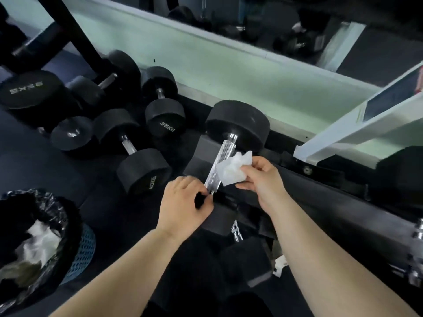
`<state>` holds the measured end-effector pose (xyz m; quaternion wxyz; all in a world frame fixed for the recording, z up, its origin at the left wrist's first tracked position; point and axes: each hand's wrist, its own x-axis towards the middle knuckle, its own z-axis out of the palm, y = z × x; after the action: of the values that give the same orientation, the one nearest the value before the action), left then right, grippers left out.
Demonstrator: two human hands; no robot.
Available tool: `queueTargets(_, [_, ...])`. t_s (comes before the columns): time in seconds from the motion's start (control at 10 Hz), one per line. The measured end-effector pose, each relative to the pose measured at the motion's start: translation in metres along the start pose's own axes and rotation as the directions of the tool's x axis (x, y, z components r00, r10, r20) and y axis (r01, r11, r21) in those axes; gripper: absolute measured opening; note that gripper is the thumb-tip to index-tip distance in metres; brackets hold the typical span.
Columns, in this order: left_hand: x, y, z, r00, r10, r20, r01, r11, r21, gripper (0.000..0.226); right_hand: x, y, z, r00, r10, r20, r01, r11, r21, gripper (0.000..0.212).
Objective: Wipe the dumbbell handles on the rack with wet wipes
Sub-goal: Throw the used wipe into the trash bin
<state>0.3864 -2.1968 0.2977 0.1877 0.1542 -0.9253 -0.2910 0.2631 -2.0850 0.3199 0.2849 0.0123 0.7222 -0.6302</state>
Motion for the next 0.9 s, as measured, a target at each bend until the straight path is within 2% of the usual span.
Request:
queueTargets(0.1, [-0.005, -0.017, 0.023, 0.973, 0.07, -0.219, -0.095, 0.99, -0.108, 0.007, 0.028, 0.012, 0.008, 0.968, -0.246, 0.042, 0.248, 0.93, -0.273, 0.023])
queueTargets(0.2, [-0.004, -0.025, 0.03, 0.951, 0.107, -0.289, -0.156, 0.976, -0.151, 0.011, 0.048, 0.023, 0.015, 0.853, -0.51, 0.113, 0.466, 0.646, -0.604, 0.013])
queueTargets(0.3, [-0.003, -0.024, 0.03, 0.95, 0.119, -0.289, -0.165, 0.976, -0.14, 0.012, 0.056, 0.028, 0.02, 0.56, -0.789, 0.253, 0.642, 0.219, -0.735, 0.016])
queueTargets(0.4, [-0.003, -0.024, 0.03, 0.949, 0.134, -0.287, -0.169, 0.981, -0.1, 0.013, 0.058, 0.034, 0.023, 0.381, -0.855, 0.352, 0.661, -0.015, -0.75, 0.026])
queueTargets(0.5, [-0.003, -0.026, 0.031, 0.945, 0.144, -0.295, -0.172, 0.983, -0.068, 0.014, 0.061, 0.048, 0.015, 0.4, -0.833, 0.383, 0.716, 0.023, -0.697, 0.015])
queueTargets(0.6, [-0.003, -0.027, 0.032, 0.939, 0.15, -0.31, -0.175, 0.983, -0.055, 0.014, 0.063, 0.049, 0.015, 0.493, -0.779, 0.389, 0.753, 0.158, -0.639, 0.026])
queueTargets(0.7, [-0.003, -0.028, 0.033, 0.932, 0.156, -0.329, -0.183, 0.982, -0.053, 0.013, 0.056, 0.044, 0.021, 0.5, -0.747, 0.437, 0.748, 0.118, -0.654, 0.025])
queueTargets(0.8, [-0.004, -0.029, 0.034, 0.929, 0.148, -0.339, -0.176, 0.983, -0.054, 0.013, 0.039, 0.052, 0.021, 0.471, -0.662, 0.583, 0.816, 0.076, -0.573, 0.022])
queueTargets(0.9, [-0.004, -0.03, 0.035, 0.922, 0.156, -0.354, -0.189, 0.98, -0.062, 0.013, 0.049, 0.04, 0.024, 0.454, -0.63, 0.63, 0.797, -0.029, -0.604, 0.025])
